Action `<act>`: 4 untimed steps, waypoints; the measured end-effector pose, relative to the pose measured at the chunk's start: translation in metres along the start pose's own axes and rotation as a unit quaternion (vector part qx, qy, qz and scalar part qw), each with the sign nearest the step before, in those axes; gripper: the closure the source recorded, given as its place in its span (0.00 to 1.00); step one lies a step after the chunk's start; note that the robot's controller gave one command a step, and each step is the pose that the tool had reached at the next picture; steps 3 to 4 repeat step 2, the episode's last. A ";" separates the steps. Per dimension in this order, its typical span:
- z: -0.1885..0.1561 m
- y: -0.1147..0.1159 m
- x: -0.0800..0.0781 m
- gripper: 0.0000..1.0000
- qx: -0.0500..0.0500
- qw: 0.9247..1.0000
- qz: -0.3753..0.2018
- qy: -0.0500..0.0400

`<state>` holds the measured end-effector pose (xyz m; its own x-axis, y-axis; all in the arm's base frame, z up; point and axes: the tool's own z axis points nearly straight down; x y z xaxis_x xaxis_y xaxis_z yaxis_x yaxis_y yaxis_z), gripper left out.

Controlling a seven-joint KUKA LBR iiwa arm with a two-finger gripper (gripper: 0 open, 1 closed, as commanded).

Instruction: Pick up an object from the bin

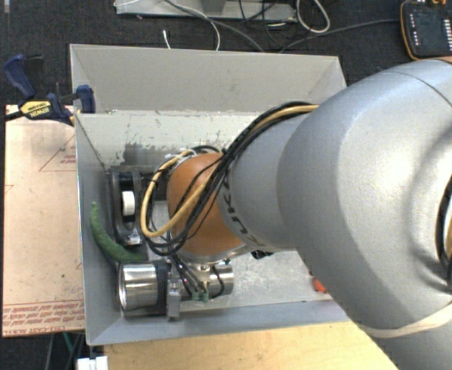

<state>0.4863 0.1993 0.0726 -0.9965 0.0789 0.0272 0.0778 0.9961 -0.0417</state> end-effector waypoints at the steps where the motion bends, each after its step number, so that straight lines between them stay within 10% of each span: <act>1: 0.000 0.000 0.000 1.00 0.000 1.000 0.000 0.000; 4: -0.019 0.002 0.004 1.00 -0.004 1.000 0.002 0.001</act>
Offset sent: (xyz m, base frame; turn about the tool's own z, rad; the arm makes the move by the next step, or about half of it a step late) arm 0.0000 0.0000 0.0558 0.0003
